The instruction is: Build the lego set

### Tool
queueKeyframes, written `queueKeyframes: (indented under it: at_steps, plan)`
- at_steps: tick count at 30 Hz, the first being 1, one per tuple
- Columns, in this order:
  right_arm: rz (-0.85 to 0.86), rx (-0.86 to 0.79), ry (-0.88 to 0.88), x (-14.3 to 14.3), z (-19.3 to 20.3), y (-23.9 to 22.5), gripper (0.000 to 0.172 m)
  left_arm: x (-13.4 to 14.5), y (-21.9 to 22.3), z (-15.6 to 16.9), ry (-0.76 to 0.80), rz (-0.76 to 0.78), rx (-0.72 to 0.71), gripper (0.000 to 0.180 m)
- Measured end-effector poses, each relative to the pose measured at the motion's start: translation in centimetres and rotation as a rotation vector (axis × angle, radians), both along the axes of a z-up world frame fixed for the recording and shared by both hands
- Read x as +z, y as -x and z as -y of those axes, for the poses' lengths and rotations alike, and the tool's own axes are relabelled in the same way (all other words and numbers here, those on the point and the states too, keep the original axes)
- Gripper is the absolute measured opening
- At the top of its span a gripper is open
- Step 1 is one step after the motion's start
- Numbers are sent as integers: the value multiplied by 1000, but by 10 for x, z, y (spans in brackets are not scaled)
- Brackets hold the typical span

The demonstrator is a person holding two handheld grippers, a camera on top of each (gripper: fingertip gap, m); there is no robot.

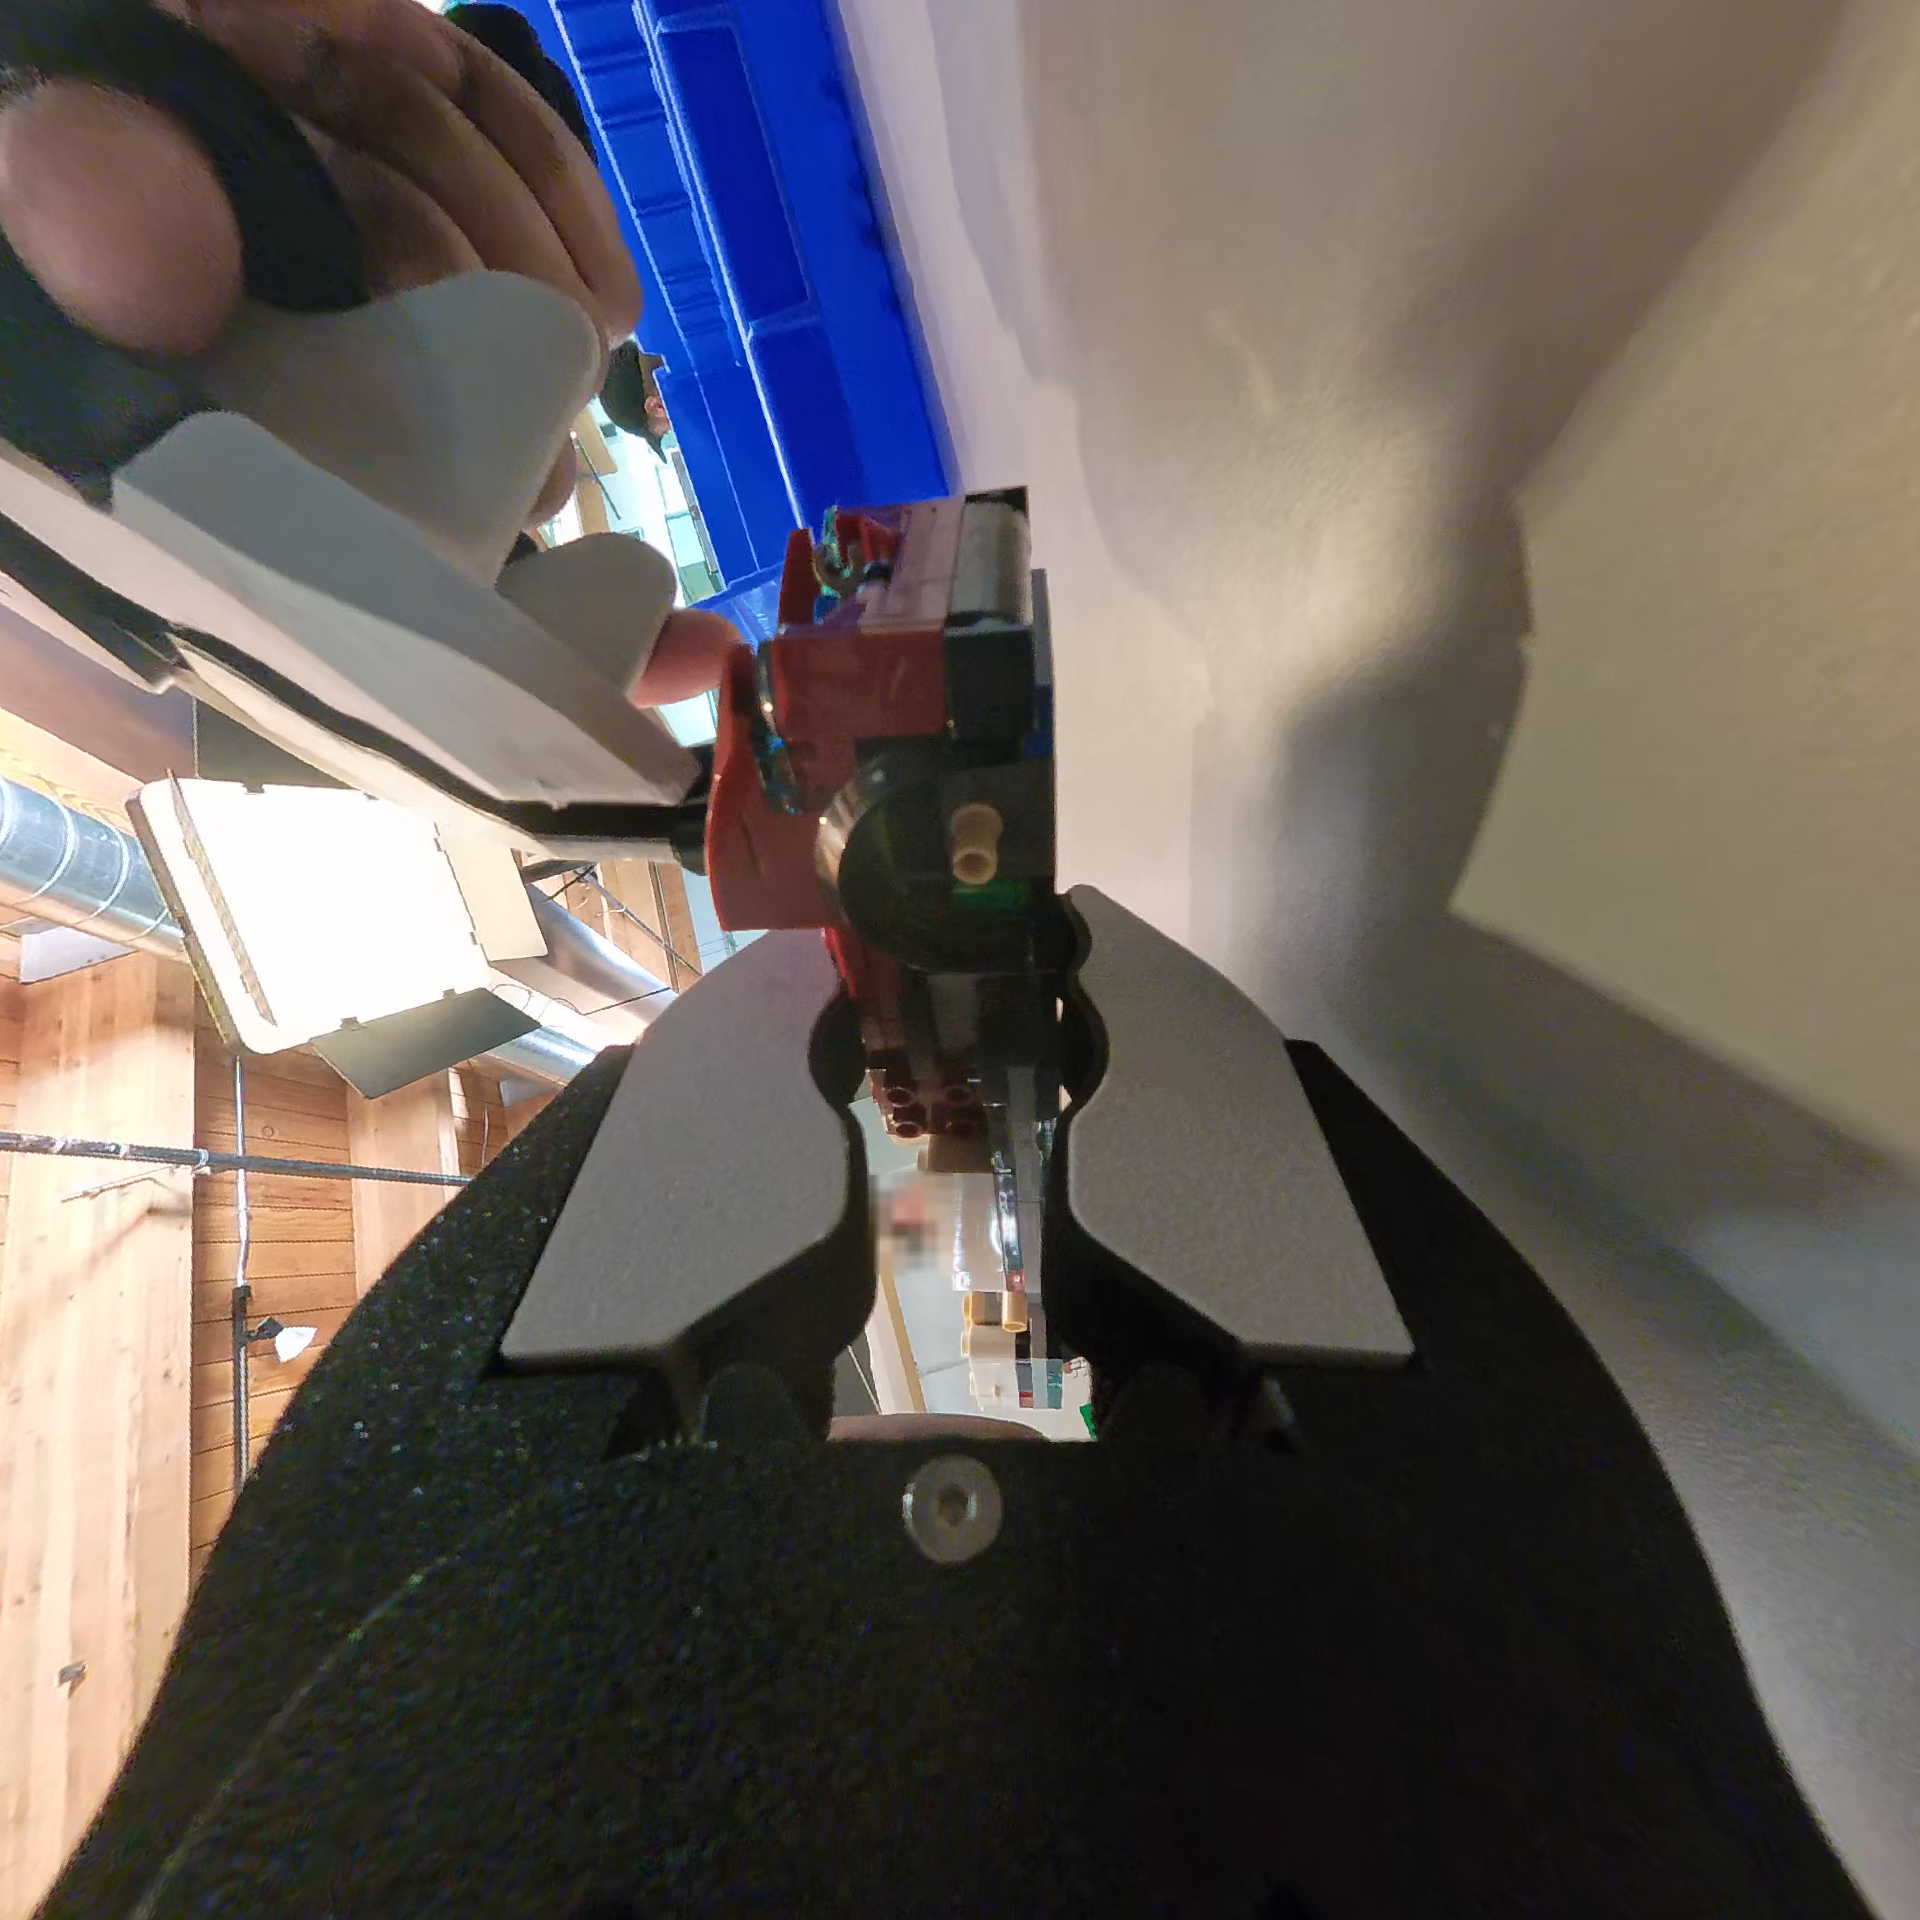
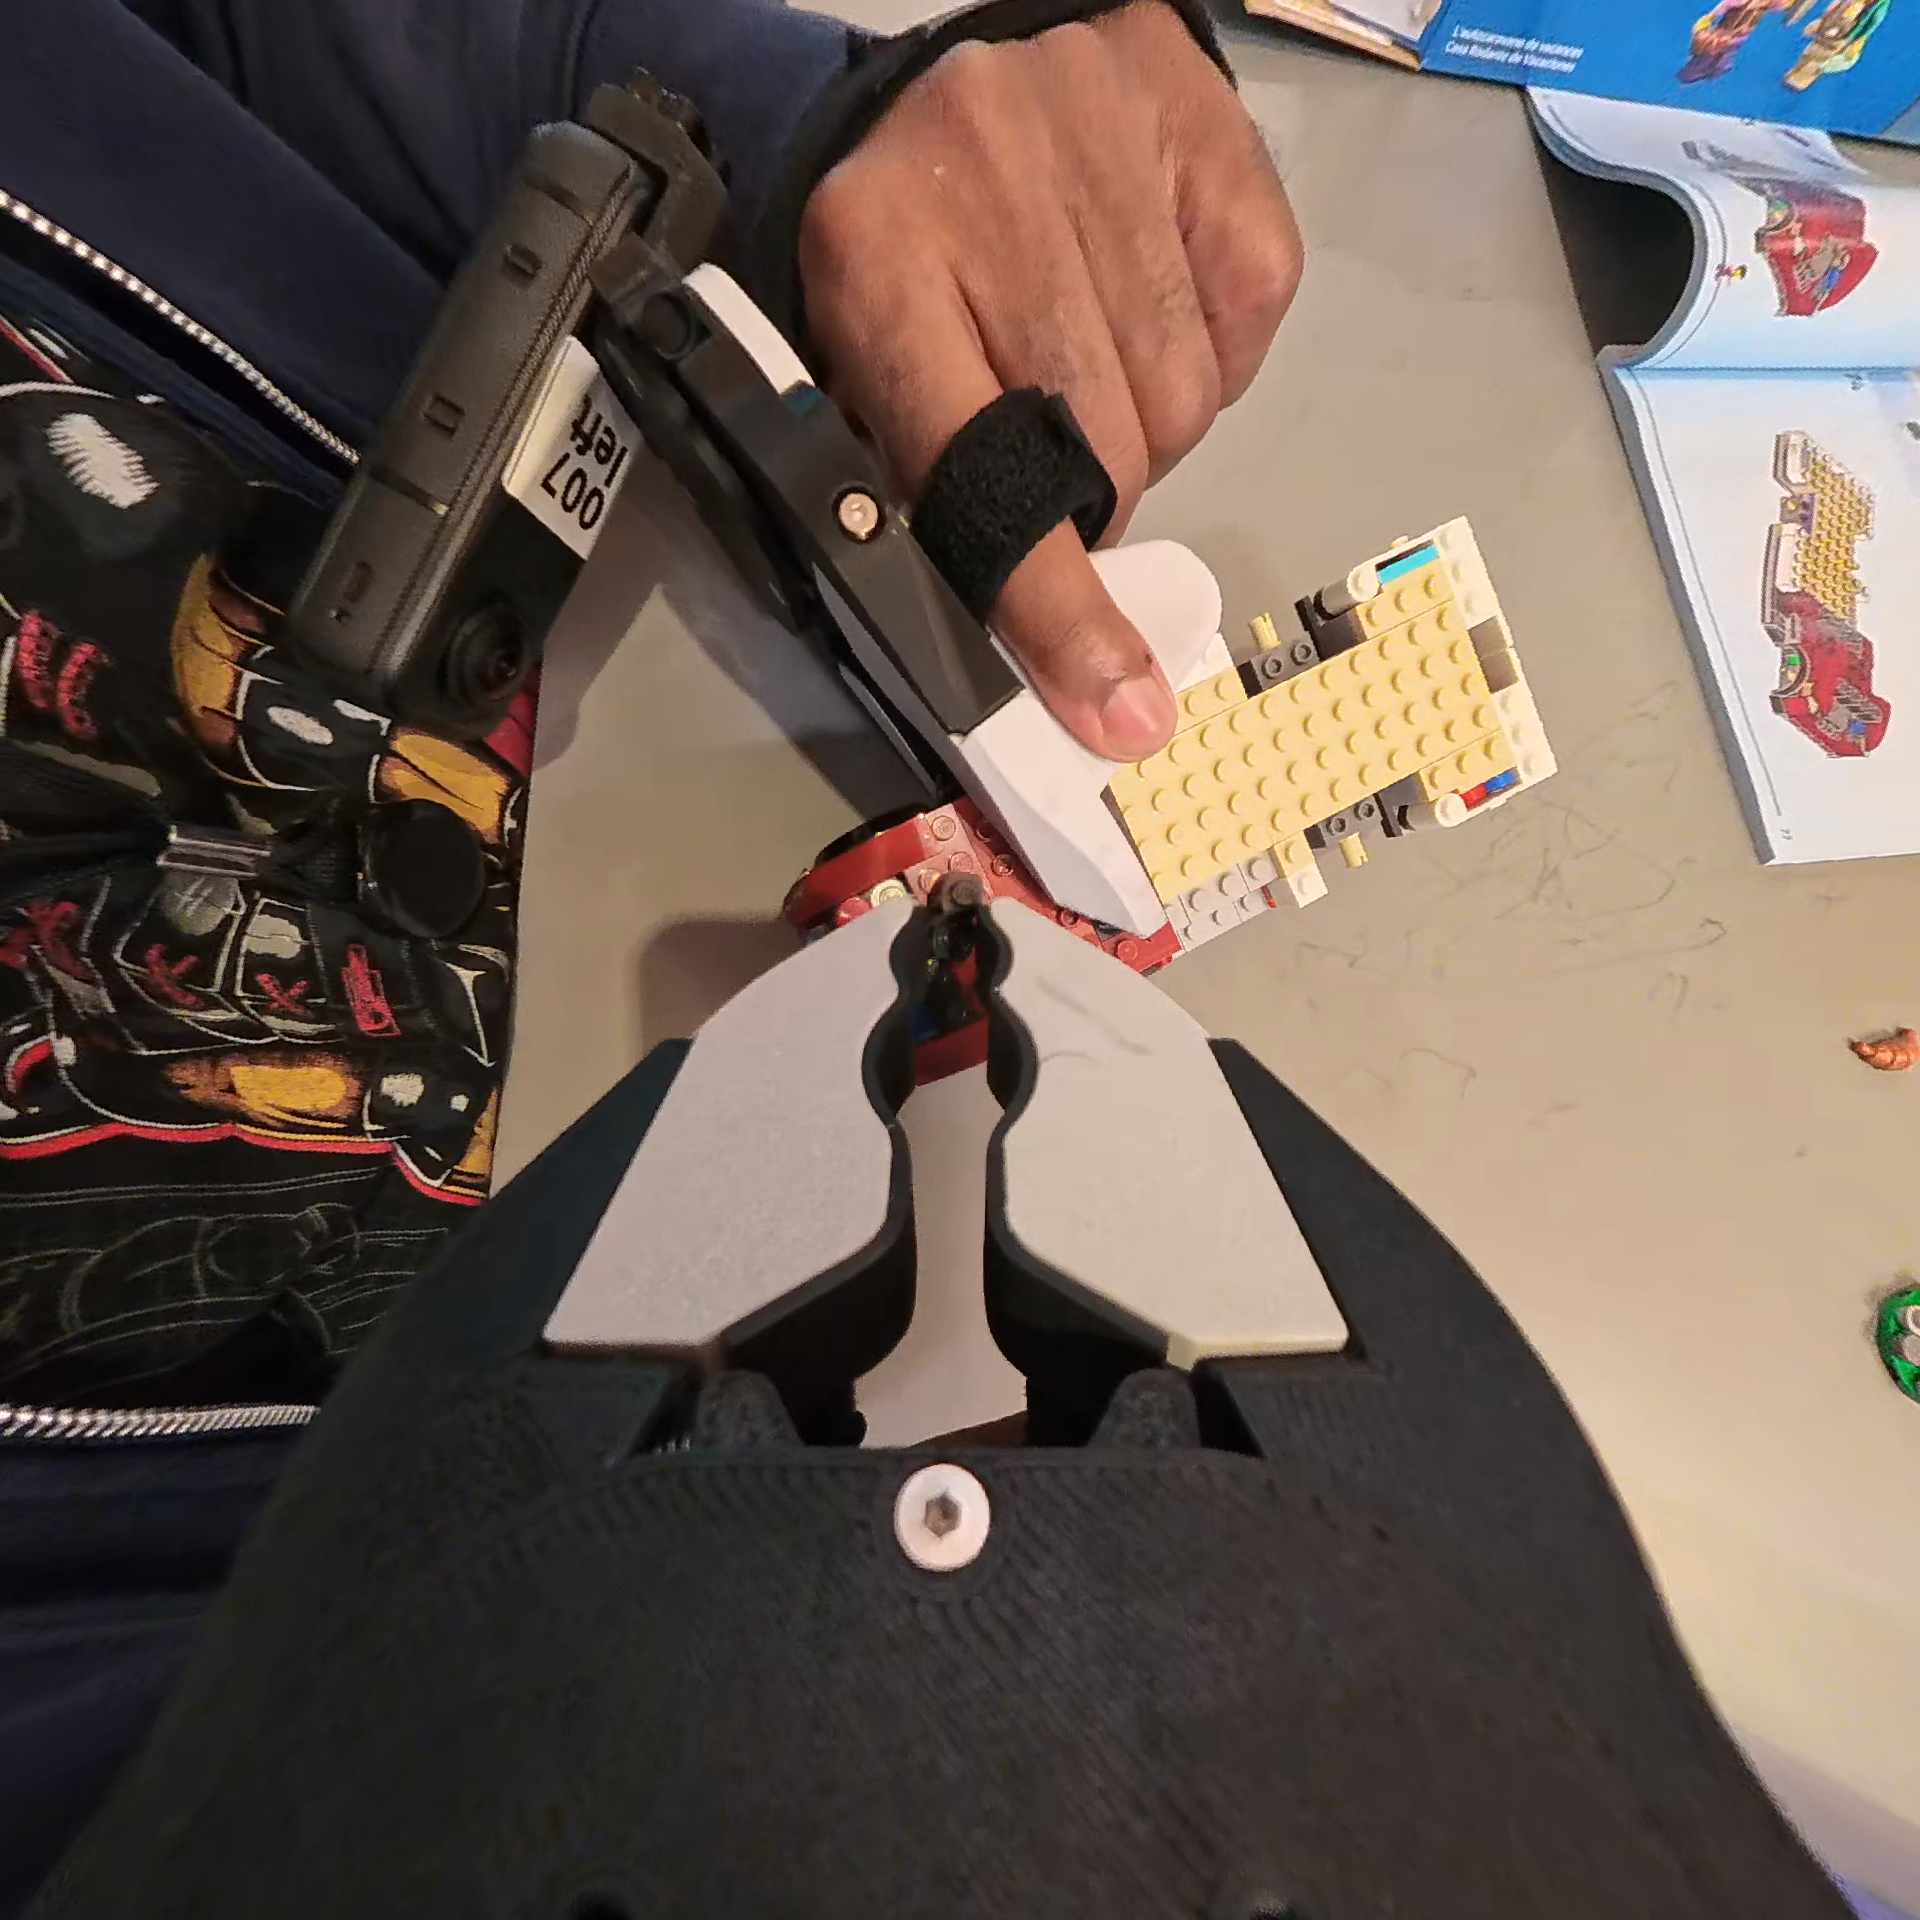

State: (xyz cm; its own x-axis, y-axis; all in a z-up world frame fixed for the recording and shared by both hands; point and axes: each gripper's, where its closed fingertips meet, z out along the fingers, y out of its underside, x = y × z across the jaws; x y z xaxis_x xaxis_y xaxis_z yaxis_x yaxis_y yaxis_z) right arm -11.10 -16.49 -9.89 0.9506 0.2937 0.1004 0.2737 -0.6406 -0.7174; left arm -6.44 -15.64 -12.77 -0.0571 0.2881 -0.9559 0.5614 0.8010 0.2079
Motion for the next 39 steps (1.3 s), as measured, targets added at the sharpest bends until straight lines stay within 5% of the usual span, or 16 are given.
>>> queueKeyframes:
  at_steps: [1, 17, 39]
  plan:
    - [-1, -1, -3, 0, 0, 0, 8, 0, 0, 0, 1, -1, 0, 33]
    - [80, 218, -148, 11, 5, 21, 7, 3, 3, 1, 43, -20, -15, 34]
    - [174, 271, -88, 4, 7, 18, 7, 0, 10, 6, 41, -40, -47, 33]
